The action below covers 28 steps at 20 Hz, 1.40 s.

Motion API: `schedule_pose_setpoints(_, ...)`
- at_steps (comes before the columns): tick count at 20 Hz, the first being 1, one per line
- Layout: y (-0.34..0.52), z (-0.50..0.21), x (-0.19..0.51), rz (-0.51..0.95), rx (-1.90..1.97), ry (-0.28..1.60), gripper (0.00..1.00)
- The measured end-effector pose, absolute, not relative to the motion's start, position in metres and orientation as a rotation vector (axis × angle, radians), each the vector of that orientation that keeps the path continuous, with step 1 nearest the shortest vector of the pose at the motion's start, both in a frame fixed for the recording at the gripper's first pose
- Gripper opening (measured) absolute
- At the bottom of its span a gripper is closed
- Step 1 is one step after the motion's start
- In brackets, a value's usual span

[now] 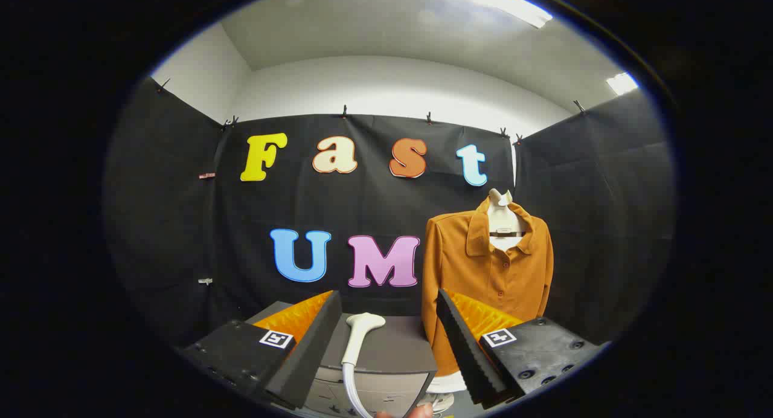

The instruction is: Iron the clothes twice with a garment steamer, once on the left side and once on the right side.

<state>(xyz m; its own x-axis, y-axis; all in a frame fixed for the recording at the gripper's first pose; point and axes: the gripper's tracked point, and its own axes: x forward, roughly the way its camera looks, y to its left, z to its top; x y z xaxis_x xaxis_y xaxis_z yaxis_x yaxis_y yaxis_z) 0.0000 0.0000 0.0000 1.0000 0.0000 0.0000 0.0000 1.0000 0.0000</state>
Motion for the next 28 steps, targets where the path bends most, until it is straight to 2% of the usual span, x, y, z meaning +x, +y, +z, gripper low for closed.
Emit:
schedule_pose_setpoints(19, 0.013, -0.007, 0.004, -0.008, 0.01, 0.018, 0.98)
schedule_pose_setpoints(24, 0.025, -0.055, 0.038, -0.002, 0.003, 0.147, 0.98)
schedule_pose_setpoints(28, 0.046, -0.123, 0.081, 0.021, -0.042, 0.316, 0.98)
